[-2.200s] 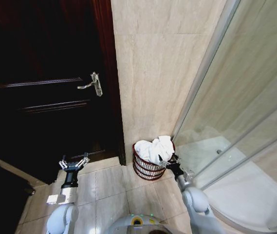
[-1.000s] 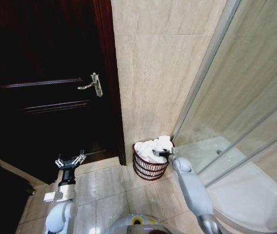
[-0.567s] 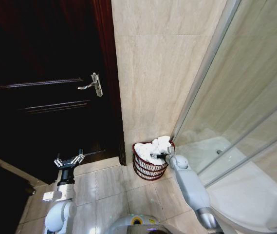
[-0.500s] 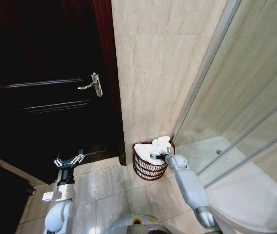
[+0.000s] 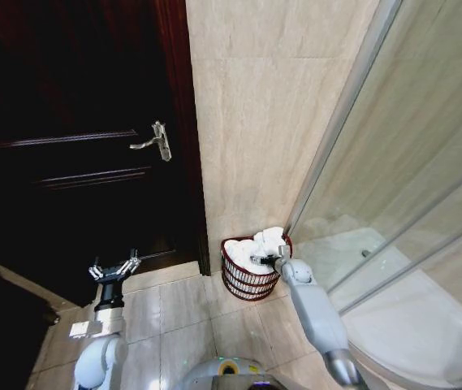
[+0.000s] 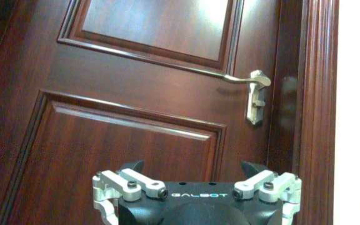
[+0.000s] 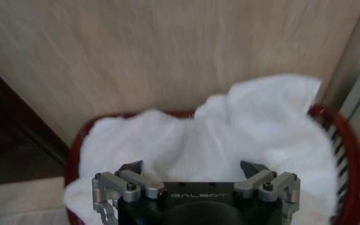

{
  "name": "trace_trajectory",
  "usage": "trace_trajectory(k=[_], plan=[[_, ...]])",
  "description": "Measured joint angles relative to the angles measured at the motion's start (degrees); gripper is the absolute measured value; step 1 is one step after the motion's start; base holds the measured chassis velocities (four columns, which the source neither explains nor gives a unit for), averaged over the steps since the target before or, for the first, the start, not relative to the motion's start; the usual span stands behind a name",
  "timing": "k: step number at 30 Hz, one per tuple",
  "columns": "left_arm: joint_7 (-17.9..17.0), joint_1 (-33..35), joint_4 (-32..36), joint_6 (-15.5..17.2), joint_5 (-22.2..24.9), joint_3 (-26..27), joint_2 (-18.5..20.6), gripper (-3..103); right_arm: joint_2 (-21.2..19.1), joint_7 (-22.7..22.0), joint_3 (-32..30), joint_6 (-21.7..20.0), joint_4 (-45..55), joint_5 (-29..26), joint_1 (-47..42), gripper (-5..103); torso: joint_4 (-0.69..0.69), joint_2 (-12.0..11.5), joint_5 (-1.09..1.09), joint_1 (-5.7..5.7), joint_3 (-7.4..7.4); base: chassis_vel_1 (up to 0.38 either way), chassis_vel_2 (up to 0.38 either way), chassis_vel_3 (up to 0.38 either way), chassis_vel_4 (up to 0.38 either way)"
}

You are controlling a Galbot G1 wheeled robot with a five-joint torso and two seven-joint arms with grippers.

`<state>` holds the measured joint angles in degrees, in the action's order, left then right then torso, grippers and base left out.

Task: Discard the used towel into the hamper.

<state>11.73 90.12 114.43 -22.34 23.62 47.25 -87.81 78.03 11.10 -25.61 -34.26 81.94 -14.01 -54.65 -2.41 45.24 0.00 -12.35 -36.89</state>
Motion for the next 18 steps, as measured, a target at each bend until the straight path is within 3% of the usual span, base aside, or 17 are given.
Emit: trace_trajectory(k=[7,18], plan=[[0.0,0.18,0.01,-0.5,0.02,-0.33,0.26,100,-1.88,-1.84,-0.2,-2.74,11.0,-1.02,-6.7,100,0.0,0.01,-0.01,0.0,0.0,0.0,0.0,0.0,0.0],[0.03,0.72,0.44,-1.0,-0.29,-0.6,-0.27,100,0.2,2.35,-0.53,-6.68,3.74,1.03,-3.92,100,-0.01,0.01,0.0,-0.01,-0.01,0.0,0.0,0.0,0.0]])
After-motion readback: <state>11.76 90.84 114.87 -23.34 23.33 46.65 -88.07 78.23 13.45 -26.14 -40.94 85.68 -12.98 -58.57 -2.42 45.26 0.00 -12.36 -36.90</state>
